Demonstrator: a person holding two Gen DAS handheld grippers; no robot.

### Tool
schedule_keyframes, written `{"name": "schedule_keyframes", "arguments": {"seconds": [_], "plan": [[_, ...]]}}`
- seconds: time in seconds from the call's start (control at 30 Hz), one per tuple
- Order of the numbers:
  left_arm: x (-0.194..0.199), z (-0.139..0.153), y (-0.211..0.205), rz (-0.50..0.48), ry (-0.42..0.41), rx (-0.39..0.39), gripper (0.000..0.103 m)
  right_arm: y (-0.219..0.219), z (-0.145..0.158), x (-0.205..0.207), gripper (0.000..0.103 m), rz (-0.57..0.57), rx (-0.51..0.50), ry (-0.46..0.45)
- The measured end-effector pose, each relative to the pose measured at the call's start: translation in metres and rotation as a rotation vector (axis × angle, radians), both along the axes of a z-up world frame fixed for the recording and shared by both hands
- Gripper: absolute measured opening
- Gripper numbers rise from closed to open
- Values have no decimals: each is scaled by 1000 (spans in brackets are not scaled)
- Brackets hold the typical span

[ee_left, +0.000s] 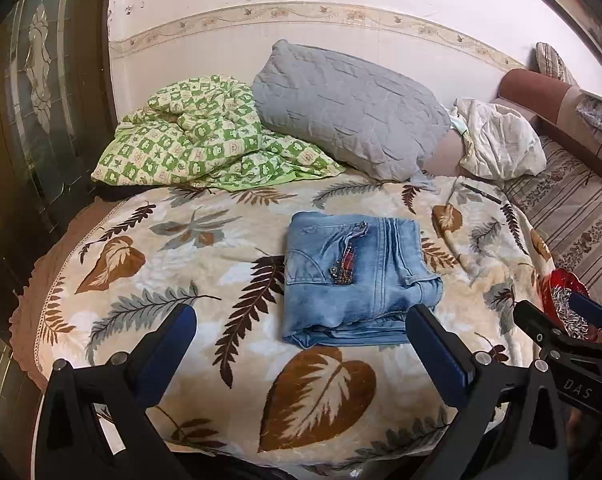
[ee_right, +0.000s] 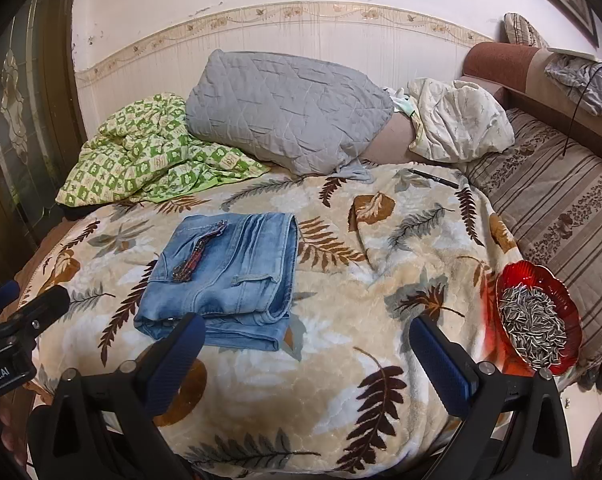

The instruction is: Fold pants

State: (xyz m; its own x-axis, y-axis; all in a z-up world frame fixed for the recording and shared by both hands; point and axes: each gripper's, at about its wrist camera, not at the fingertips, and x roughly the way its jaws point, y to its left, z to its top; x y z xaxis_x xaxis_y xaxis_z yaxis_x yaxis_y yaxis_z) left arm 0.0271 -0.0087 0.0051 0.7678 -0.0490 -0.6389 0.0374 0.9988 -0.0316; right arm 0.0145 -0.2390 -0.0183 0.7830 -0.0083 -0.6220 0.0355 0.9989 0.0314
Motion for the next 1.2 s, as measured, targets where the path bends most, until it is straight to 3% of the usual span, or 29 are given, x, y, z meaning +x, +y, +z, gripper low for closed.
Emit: {"name": "schedule_keyframes", "arguments": {"seconds": [1.2], "plan": [[0,1,-4,-4,1,6,103,-1,-4,0,103,-17,0,4]]}}
